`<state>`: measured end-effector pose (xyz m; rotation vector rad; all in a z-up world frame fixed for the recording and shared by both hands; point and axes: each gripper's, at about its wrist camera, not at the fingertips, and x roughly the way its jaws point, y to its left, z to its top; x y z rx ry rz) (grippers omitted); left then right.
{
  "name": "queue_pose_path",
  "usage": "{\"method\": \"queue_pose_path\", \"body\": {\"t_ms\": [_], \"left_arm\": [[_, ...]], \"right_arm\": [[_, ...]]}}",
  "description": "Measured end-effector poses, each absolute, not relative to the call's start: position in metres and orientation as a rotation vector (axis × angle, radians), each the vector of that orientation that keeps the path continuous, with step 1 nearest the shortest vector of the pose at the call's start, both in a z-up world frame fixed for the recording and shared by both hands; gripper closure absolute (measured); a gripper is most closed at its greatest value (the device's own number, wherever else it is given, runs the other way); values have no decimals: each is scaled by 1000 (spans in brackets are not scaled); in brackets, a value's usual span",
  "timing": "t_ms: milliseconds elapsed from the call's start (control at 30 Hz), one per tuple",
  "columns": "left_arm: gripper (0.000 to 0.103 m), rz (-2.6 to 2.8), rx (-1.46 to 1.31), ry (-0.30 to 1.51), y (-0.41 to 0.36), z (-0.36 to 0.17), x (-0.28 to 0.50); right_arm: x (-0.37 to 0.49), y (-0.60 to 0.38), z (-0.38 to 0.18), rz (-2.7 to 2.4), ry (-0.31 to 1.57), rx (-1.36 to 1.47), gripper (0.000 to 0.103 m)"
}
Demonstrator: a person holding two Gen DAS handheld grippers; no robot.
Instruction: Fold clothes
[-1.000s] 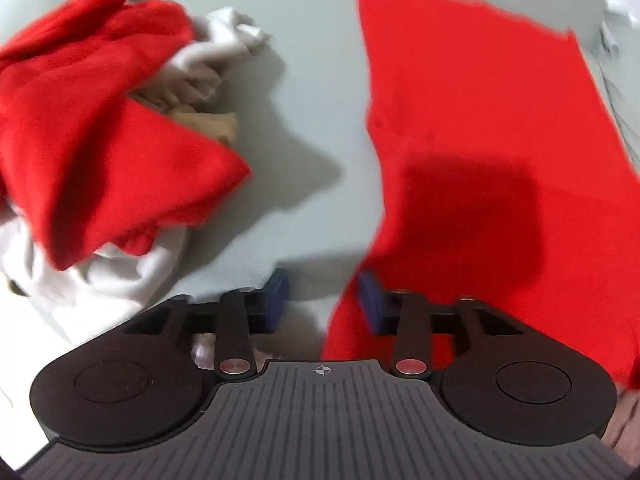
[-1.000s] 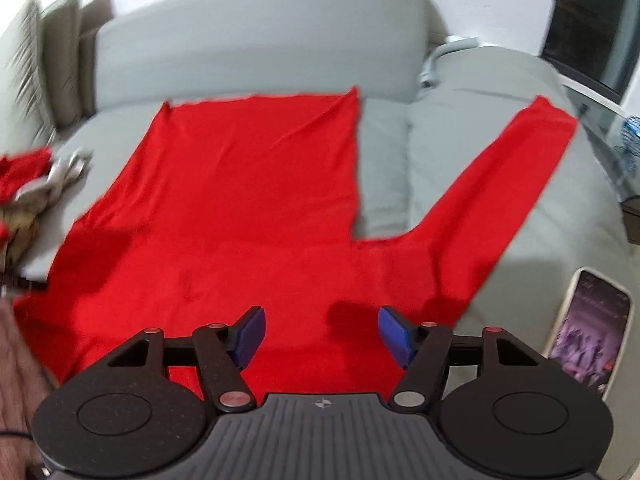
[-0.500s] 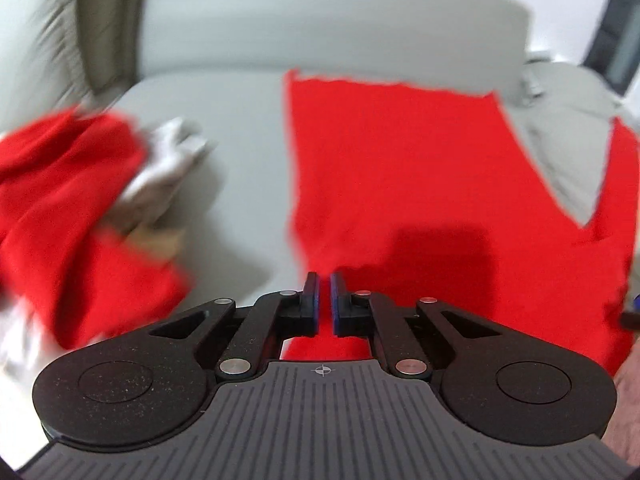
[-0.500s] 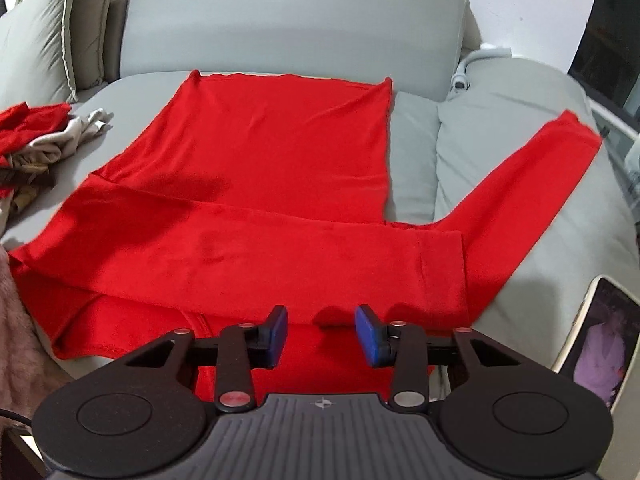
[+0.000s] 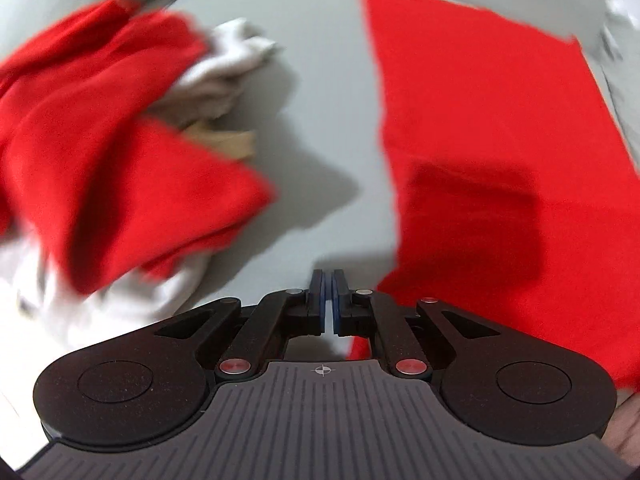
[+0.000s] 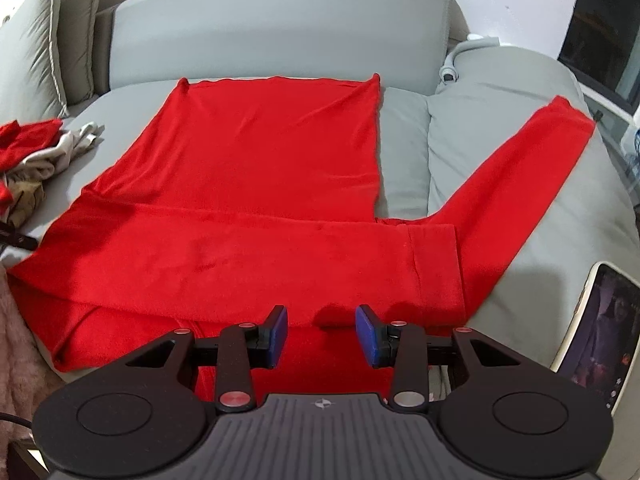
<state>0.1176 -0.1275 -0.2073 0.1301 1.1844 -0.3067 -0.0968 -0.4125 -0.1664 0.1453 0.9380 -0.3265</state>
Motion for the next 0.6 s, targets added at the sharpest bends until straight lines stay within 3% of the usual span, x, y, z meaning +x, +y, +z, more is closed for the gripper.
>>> {"method": "queue_pose_path", "body": {"t_ms": [33,133,267,600], "left_arm": [[85,-324,129,1166,-128,-205,114],[56,-370,199,1111,-139,-202,103],[52,-375,334,1160,-160,-215,95],[50,-421,91,1195,-131,-214,90]], "right_arm": [[-97,-412,-166,-327,939,143,65],[-99,-409,-166,-330,936,121,65],[-101,-407,-165,-333,931,103,65],[-109,-412,-162,-337,907,129,65]]}}
